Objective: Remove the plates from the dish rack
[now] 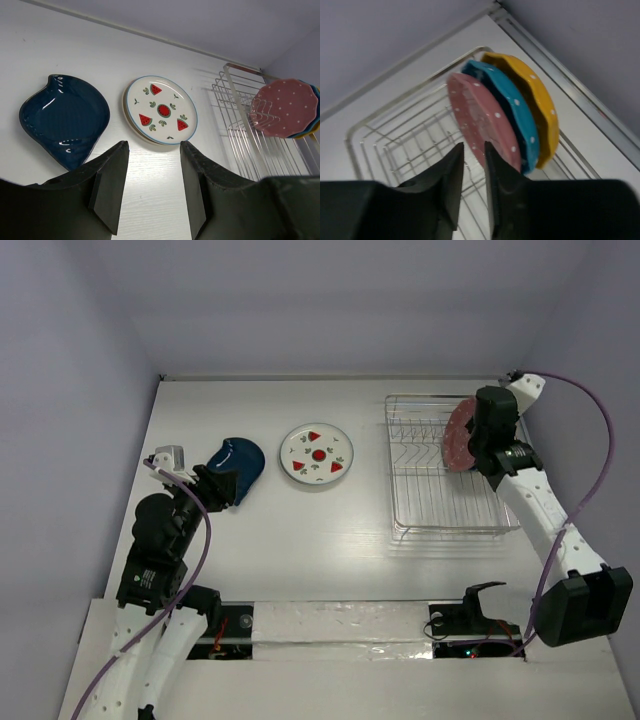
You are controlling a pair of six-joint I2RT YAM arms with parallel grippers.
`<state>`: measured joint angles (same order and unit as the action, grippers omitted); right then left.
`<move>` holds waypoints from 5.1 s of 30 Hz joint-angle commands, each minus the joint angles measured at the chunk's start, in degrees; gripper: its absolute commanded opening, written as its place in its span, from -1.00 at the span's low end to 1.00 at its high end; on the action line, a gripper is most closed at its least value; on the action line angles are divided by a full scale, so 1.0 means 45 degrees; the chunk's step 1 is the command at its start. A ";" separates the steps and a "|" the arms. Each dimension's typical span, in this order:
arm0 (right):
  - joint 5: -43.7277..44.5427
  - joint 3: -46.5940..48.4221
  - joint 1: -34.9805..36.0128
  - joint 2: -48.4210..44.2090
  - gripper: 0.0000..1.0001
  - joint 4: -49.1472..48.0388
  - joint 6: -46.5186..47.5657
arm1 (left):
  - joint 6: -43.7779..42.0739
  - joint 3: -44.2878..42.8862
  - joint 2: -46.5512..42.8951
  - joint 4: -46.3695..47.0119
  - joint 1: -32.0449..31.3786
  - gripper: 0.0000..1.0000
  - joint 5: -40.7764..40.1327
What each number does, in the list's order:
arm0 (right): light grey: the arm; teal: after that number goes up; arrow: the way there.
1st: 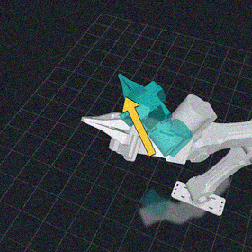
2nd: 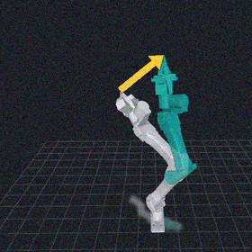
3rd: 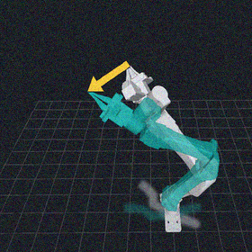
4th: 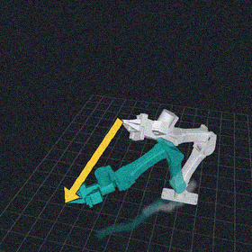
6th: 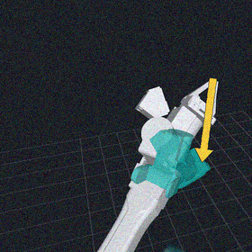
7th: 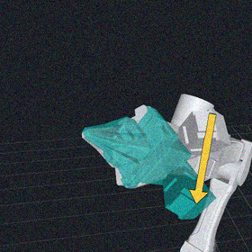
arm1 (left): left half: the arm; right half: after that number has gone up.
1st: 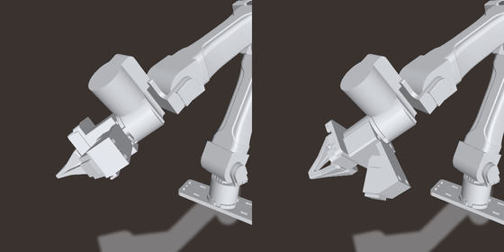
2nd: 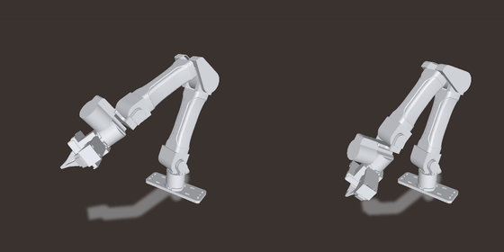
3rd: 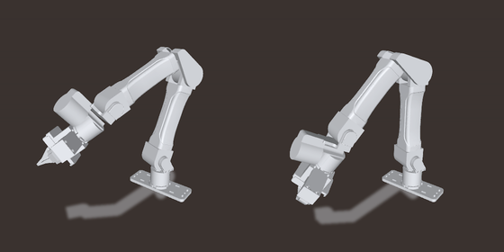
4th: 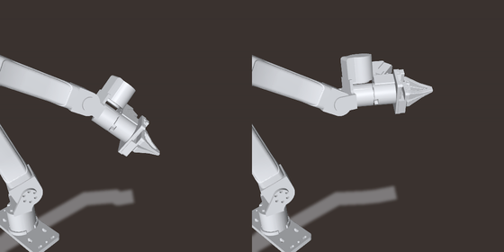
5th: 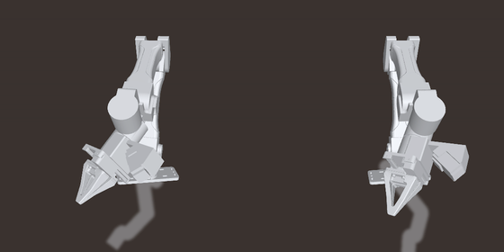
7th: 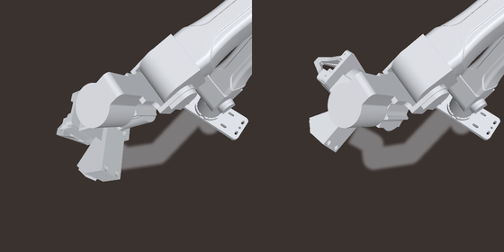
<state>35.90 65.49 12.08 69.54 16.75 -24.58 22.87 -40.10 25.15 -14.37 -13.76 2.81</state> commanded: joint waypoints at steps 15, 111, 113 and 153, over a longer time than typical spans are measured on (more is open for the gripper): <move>0.0812 0.1617 -0.1530 0.2768 -0.17 0.1863 0.1536 | -0.0122 0.0024 0.0056 0.0557 0.0089 -0.16 0.0099; -1.0654 -0.2054 0.7805 0.5969 -1.00 -0.8253 -0.3834 | -0.0102 0.0024 -0.0002 0.0537 -0.0028 -0.16 0.0001; -1.0458 -0.2113 0.7805 0.6400 -1.00 -0.8312 -0.3874 | -0.0102 0.0043 -0.0002 0.0537 -0.0028 -0.16 0.0001; 0.3210 -0.1743 0.0932 -0.0223 -0.58 0.0064 0.0832 | -0.0044 0.0023 -0.0627 0.0440 -0.0437 -0.70 -0.0234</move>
<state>38.48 53.25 17.67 65.84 10.85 -24.58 22.83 -40.07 22.92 -14.39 -14.85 2.28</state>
